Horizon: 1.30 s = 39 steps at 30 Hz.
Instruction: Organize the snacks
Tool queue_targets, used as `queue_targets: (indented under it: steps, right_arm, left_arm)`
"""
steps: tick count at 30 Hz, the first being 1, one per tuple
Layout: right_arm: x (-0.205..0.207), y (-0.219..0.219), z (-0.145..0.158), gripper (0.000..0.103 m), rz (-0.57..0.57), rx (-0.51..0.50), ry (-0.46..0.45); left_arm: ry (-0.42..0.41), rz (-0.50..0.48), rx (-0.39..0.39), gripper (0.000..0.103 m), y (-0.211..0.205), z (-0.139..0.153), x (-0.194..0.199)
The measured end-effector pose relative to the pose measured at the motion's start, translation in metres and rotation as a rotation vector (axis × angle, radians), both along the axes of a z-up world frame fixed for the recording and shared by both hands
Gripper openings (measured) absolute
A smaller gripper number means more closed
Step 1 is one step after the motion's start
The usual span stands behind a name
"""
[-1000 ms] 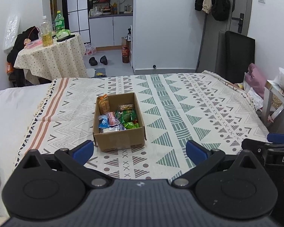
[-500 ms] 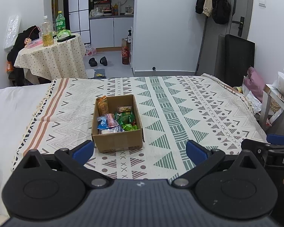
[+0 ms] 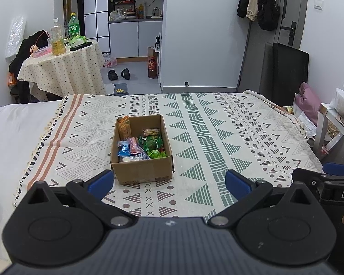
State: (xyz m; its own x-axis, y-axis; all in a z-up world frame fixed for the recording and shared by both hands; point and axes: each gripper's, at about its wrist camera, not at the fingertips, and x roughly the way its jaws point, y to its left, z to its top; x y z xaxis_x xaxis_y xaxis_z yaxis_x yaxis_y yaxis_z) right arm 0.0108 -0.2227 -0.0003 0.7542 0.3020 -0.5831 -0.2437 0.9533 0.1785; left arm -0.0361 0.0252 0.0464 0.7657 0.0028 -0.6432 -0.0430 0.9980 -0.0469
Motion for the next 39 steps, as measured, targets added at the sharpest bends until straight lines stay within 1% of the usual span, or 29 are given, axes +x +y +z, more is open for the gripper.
queue_targets:
  steps: [39]
  right_arm:
    - [0.0,0.0001,0.0014,0.103,0.005,-0.007,-0.009]
  left_arm:
    - [0.004,0.007,-0.012,0.103,0.0013,-0.0007,-0.0009]
